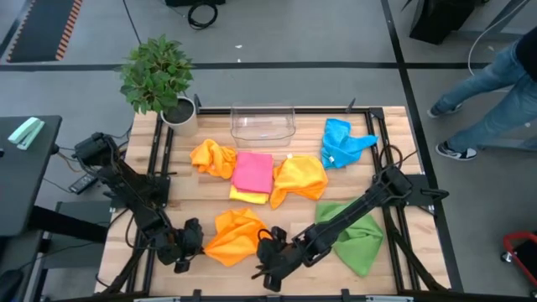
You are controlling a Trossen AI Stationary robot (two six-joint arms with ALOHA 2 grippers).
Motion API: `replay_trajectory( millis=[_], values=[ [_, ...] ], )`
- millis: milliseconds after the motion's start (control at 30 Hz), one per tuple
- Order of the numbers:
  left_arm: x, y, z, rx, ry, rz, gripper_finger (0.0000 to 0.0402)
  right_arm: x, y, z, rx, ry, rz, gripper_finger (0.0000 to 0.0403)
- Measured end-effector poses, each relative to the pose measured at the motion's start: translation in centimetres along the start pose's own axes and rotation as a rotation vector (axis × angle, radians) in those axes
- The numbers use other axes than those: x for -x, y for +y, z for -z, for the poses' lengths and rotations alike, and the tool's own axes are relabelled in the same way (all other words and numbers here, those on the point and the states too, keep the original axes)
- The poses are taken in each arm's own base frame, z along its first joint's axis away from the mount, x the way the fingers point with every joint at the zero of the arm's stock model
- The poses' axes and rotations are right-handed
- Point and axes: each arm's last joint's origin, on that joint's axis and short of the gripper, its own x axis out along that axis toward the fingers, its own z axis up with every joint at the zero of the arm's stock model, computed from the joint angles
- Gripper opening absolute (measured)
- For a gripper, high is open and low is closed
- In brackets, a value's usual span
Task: Fold microfiber towels
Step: Fold the bottom orange microfiber cloth
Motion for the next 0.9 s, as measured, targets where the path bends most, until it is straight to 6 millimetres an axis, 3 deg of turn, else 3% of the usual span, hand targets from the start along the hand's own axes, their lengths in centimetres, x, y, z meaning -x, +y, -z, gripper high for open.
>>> replay_trajectory(
  millis=[133, 400, 733, 900],
  values=[
    [0.0, 0.0, 0.0, 0.045, 0.015, 0.01, 0.0005, -0.9, -1.6, -0.5, 0.039, 0.019, 0.067, 0.018],
    [0.0, 0.0, 0.0, 0.127, 0.017, 0.009, 0.0006, -1.7, -6.0, -4.2, 0.029, -0.001, 0.112, 0.018],
    [0.0, 0.0, 0.0, 0.175, 0.017, 0.004, 0.0007, -3.4, -12.1, -7.9, -0.087, 0.047, 0.003, 0.018],
    [0.0, 0.0, 0.0, 0.195, 0.017, 0.002, 0.0013, -3.2, -12.5, -9.0, 0.002, -0.016, -0.038, 0.018]
  ],
)
